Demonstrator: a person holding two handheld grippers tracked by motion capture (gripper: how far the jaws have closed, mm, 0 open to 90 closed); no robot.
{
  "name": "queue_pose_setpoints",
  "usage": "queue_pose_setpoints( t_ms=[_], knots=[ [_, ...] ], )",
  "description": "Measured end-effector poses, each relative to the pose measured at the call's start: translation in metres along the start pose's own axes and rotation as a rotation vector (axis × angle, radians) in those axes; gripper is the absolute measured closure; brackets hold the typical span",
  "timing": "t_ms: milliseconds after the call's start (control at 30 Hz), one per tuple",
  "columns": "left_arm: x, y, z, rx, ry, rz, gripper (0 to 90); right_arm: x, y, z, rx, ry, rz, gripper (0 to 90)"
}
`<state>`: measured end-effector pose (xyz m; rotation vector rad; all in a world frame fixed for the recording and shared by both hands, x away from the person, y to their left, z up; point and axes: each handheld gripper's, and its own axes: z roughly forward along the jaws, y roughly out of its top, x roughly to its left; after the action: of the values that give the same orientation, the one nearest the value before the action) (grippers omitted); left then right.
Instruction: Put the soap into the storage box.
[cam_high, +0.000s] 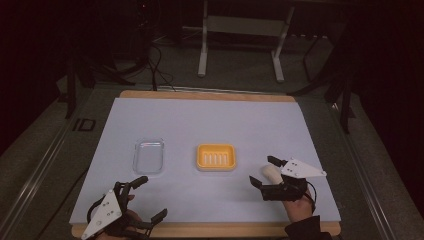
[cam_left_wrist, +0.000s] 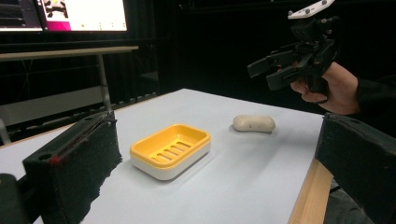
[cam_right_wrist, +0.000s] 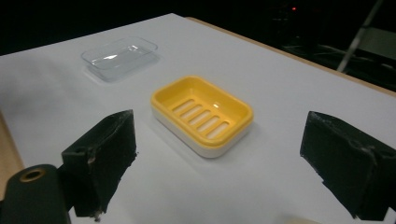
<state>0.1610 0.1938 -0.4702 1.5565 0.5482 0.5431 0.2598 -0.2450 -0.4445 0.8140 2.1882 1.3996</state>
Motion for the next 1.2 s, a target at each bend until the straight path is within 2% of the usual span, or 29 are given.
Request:
queue_pose_setpoints(
  t_ms=[33,133,200,367,533,667,800,833,933,967,1033,1200],
  knots=[
    [-0.001,-0.001,-0.002,-0.001,0.014,0.012,0.1,0.000,0.000,-0.001,0.001,-0.001,0.002,10.3],
    [-0.001,-0.001,-0.003,0.000,0.016,0.020,0.1,-0.001,0.000,-0.002,0.003,0.007,0.007,10.3],
    [-0.002,-0.001,-0.004,-0.011,0.010,0.019,0.1,0.000,0.002,-0.005,0.001,-0.005,0.000,10.3],
    [-0.005,-0.003,-0.002,0.014,-0.010,0.043,0.1,0.000,0.002,-0.002,0.019,-0.011,-0.013,10.3],
    [-0.004,-0.003,-0.003,0.005,-0.013,0.037,0.1,0.001,0.000,0.006,0.089,0.012,-0.014,10.3],
    [-0.003,-0.004,-0.005,0.015,-0.015,0.032,0.1,0.000,0.000,0.013,0.161,0.059,-0.012,10.3],
    [-0.002,-0.004,-0.008,0.026,-0.019,0.034,0.1,0.001,0.003,0.017,0.202,0.093,-0.042,10.4],
    [-0.002,-0.004,-0.008,0.023,-0.018,0.029,0.1,0.001,0.004,0.019,0.224,0.115,-0.052,10.3],
    [-0.002,-0.004,-0.008,0.029,-0.028,0.025,0.1,0.002,0.007,0.019,0.263,0.136,-0.084,10.4],
    [-0.002,-0.004,-0.007,0.032,-0.030,0.027,0.1,0.003,0.007,0.019,0.270,0.128,-0.088,10.4],
    [-0.003,-0.005,-0.007,0.035,-0.037,0.029,0.1,0.001,0.007,0.020,0.302,0.157,-0.075,10.4],
    [-0.004,-0.005,-0.005,0.042,-0.037,0.036,0.1,-0.004,0.006,0.019,0.371,0.172,-0.073,10.4]
  ],
)
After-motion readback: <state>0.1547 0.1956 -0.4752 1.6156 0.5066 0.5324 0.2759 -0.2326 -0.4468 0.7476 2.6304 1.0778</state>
